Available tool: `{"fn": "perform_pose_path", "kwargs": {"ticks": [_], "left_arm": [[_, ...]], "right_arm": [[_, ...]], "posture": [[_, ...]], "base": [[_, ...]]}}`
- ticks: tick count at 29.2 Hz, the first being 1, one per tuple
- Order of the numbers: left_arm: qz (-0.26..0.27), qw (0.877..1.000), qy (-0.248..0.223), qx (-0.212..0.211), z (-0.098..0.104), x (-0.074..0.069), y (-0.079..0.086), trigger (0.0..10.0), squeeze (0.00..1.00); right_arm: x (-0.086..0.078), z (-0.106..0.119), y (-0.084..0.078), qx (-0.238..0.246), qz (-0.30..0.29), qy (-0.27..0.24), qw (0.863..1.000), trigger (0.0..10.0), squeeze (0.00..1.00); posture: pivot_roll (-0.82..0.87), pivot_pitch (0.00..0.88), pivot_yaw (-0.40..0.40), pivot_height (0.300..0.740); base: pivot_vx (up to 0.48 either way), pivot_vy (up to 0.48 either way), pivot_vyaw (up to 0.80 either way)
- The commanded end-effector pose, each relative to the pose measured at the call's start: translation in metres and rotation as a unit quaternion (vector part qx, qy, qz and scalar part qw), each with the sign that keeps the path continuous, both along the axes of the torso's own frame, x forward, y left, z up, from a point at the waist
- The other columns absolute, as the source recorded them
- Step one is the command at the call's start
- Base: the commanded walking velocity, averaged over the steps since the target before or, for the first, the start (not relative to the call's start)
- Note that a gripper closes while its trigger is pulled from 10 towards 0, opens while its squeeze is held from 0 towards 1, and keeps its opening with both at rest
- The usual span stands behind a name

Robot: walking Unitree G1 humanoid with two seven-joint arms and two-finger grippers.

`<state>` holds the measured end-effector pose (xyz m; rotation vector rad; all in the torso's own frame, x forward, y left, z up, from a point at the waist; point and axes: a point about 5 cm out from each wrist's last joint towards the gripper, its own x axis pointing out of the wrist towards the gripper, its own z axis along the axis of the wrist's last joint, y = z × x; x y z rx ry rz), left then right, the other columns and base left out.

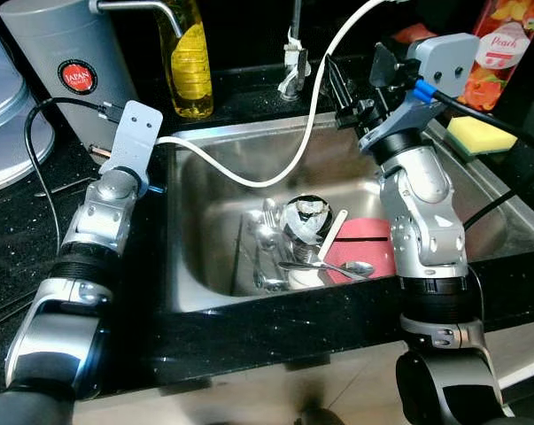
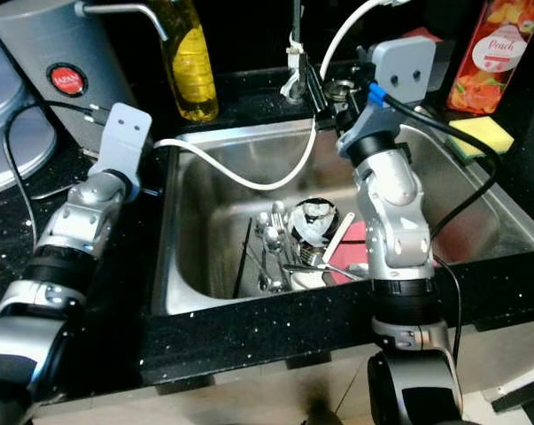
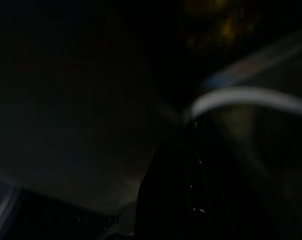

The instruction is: Kitchen organization

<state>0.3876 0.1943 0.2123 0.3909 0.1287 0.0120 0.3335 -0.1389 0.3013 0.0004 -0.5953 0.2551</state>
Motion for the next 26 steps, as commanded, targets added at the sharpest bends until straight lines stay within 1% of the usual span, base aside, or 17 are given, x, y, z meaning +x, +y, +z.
{"fn": "perform_pose_path", "kwargs": {"ticks": [1,3,4,6,7,9,12,14,15,16,17,18,20,21,22,23,26], "left_arm": [[-0.010,1.000,-0.009,-0.002,0.004,-0.003,-0.005,0.0,0.00],[-0.029,0.999,-0.019,0.001,0.010,-0.005,-0.011,0.0,0.00],[-0.064,0.997,-0.036,0.003,0.018,-0.009,-0.023,1.8,0.00],[-0.064,0.997,-0.036,0.003,0.018,-0.009,-0.023,1.8,0.00],[-0.106,0.993,-0.050,-0.001,0.028,-0.015,-0.037,10.0,0.00],[-0.106,0.993,-0.050,-0.001,0.028,-0.015,-0.037,10.0,0.00],[-0.250,0.964,-0.084,-0.037,0.055,-0.043,-0.086,10.0,0.00],[-0.298,0.949,-0.091,-0.056,0.061,-0.055,-0.102,10.0,0.00],[-0.298,0.949,-0.091,-0.056,0.061,-0.055,-0.102,10.0,0.00],[-0.323,0.939,-0.098,-0.068,0.066,-0.061,-0.110,10.0,0.00],[-0.323,0.939,-0.098,-0.068,0.066,-0.061,-0.110,10.0,0.00],[-0.343,0.930,-0.106,-0.073,0.071,-0.067,-0.116,10.0,0.00],[-0.359,0.924,-0.116,-0.070,0.076,-0.074,-0.120,10.0,0.00],[-0.343,0.930,-0.119,-0.060,0.076,-0.072,-0.117,10.0,0.00],[-0.343,0.930,-0.119,-0.060,0.076,-0.072,-0.117,10.0,0.00],[-0.322,0.938,-0.120,-0.048,0.075,-0.068,-0.113,10.0,0.00],[-0.216,0.969,-0.119,-0.002,0.069,-0.056,-0.079,10.0,0.00]], "right_arm": [[0.000,0.000,0.003,-0.001,0.007,0.003,1.000,10.0,0.00],[0.000,0.000,0.003,-0.001,0.007,0.003,1.000,10.0,0.00],[0.000,0.000,0.003,-0.001,0.007,0.003,1.000,10.0,0.00],[0.000,0.000,0.003,-0.001,0.007,0.003,1.000,10.0,0.00],[0.000,0.000,0.004,-0.001,0.007,0.003,1.000,10.0,0.00],[0.000,0.000,0.004,-0.001,0.007,0.003,1.000,10.0,0.00],[0.001,0.000,0.005,0.000,0.008,0.003,1.000,10.0,0.00],[0.001,0.000,0.005,0.000,0.009,0.002,1.000,10.0,0.00],[0.001,0.000,0.005,0.000,0.009,0.002,1.000,10.0,0.00],[0.001,0.000,0.005,0.000,0.009,0.002,1.000,10.0,0.00],[0.001,0.000,0.005,0.000,0.009,0.002,1.000,10.0,0.00],[0.001,0.001,0.005,0.000,0.008,0.001,1.000,10.0,0.00],[0.001,0.001,0.004,-0.001,0.009,0.001,1.000,10.0,0.00],[0.001,0.001,0.004,-0.001,0.008,0.001,1.000,10.0,0.00],[0.001,0.001,0.004,-0.001,0.008,0.001,1.000,10.0,0.00],[0.001,0.001,0.004,-0.001,0.008,0.000,1.000,10.0,0.00],[0.001,0.001,0.004,0.000,0.008,-0.001,1.000,10.0,0.00]], "posture": [[-0.07,0.070,0.049,0.740],[-0.07,0.070,0.049,0.740],[-0.07,0.071,0.049,0.740],[-0.07,0.071,0.049,0.740],[-0.07,0.070,0.048,0.740],[-0.07,0.070,0.048,0.740],[-0.07,0.064,0.051,0.740],[-0.07,0.063,0.050,0.740],[-0.07,0.063,0.050,0.740],[-0.07,0.062,0.050,0.740],[-0.07,0.062,0.050,0.740],[-0.07,0.059,0.049,0.740],[-0.07,0.058,0.050,0.740],[-0.07,0.054,0.052,0.740],[-0.07,0.054,0.052,0.740],[-0.07,0.054,0.052,0.740],[-0.07,0.051,0.057,0.740]], "base": [[0.000,0.000,0.00],[0.000,0.000,0.00],[0.000,0.000,0.00],[0.000,0.000,0.00],[0.000,0.000,0.00],[0.000,0.000,0.00],[0.000,0.000,0.00],[0.000,0.000,0.00],[0.000,0.000,0.00],[0.000,0.000,0.00],[0.000,0.000,0.00],[0.000,0.000,0.00],[0.000,0.000,0.00],[0.000,0.000,0.00],[0.000,0.000,0.00],[0.000,0.000,0.00],[0.000,0.000,0.00]]}}
